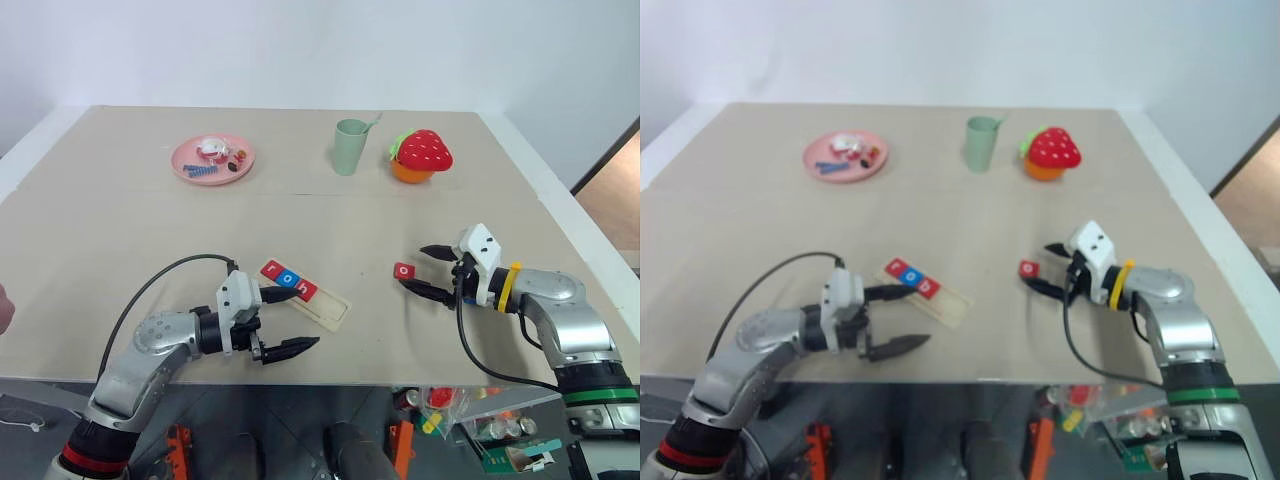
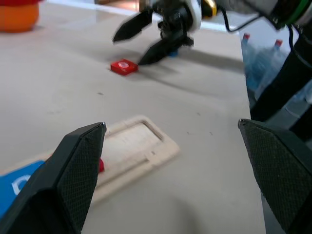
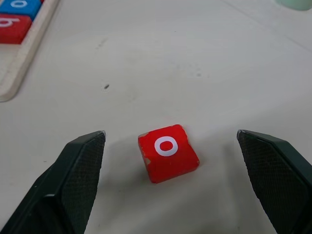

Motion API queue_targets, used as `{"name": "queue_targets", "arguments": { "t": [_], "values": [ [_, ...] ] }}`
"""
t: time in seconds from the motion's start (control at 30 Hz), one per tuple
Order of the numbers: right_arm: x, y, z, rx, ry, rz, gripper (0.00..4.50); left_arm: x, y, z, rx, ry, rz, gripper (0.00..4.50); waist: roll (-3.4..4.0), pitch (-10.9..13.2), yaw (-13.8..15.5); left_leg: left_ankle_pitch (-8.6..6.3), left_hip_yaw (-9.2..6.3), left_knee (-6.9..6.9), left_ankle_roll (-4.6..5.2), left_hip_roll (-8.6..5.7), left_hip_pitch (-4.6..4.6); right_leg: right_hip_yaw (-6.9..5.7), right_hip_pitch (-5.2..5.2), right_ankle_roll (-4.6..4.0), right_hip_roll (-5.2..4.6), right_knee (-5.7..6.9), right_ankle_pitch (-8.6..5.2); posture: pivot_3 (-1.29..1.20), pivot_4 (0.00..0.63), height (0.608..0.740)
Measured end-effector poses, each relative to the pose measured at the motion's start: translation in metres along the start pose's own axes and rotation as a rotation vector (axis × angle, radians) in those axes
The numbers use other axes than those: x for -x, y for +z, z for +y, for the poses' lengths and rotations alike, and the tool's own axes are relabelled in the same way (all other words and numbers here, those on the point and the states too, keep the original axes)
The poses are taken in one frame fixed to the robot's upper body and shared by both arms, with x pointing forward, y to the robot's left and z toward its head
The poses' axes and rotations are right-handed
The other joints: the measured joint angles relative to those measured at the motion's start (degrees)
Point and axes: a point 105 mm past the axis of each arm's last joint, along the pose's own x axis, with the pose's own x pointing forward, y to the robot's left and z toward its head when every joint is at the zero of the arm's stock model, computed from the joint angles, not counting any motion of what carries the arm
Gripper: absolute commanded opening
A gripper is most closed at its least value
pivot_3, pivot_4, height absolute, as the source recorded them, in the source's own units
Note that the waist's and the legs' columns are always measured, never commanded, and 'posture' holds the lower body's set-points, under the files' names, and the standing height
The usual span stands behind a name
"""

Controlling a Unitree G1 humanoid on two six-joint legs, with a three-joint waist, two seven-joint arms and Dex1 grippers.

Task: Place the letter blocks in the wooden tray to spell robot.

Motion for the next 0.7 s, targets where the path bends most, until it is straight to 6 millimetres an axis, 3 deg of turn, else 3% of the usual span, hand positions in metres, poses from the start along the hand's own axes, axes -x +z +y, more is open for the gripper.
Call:
{"name": "queue_targets", "arguments": {
  "t": [0.7],
  "values": [
    [-0.013, -0.016, -0.001, -0.039, 0.047, 0.032, 4.23, 0.003, 0.0, 0.003, -0.014, 0.021, 0.022, 4.5, 0.01, 0.01, 0.01, 0.01, 0.0, 0.0, -0.01, 0.0, 0.02, 0.02, 0.0, -0.03, 0.01, 0.01, 0.02, 0.0, 0.15, 0.74]
  ]
}}
